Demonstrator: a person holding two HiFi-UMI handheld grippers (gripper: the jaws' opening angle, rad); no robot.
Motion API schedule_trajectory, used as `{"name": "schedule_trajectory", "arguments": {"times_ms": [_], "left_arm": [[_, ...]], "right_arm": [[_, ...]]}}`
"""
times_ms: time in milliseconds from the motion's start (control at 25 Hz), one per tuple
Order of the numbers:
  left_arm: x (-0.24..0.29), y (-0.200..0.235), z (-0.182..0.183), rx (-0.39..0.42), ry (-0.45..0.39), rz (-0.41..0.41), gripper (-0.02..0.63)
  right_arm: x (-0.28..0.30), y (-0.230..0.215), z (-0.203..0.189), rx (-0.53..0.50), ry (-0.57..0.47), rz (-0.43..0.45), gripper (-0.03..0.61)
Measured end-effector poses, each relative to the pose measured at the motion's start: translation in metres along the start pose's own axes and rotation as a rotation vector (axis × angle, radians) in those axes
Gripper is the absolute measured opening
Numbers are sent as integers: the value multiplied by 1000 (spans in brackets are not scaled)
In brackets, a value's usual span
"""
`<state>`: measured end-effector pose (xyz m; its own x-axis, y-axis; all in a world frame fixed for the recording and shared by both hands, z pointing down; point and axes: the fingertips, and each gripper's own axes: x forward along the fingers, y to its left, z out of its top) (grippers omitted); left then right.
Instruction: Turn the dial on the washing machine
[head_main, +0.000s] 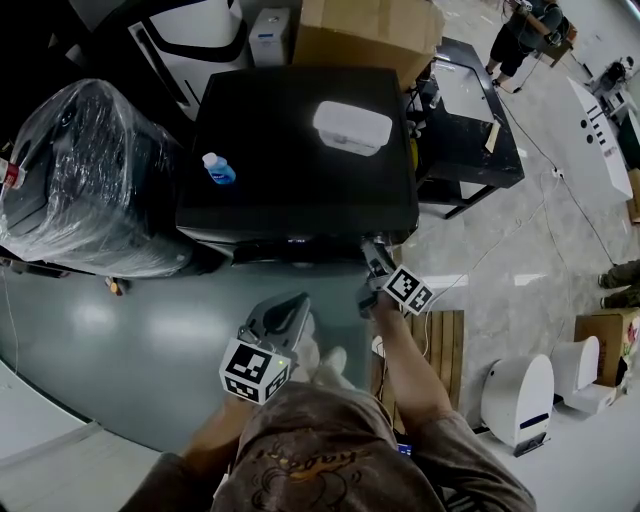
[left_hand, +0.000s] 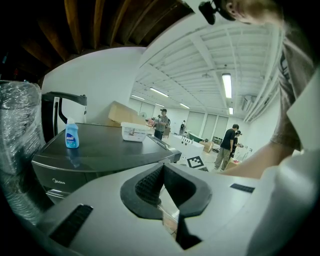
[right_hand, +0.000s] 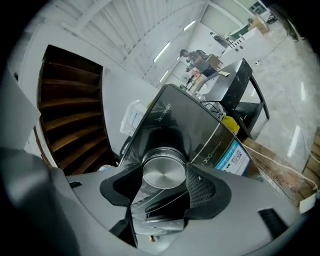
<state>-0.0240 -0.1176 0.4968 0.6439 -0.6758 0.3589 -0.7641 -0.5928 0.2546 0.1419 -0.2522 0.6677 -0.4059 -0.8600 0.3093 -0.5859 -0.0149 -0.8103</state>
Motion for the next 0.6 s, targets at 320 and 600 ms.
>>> {"name": "schedule_trajectory", "arguments": {"times_ms": [320,600], "left_arm": [[-2,-1,1,3,-3,5,0],[-3,-2,0,5,0,6,0]], "right_arm": [[-2,-5,0,225,-90,55,267],[-3,-6,0,331,-121,62,268]]}}
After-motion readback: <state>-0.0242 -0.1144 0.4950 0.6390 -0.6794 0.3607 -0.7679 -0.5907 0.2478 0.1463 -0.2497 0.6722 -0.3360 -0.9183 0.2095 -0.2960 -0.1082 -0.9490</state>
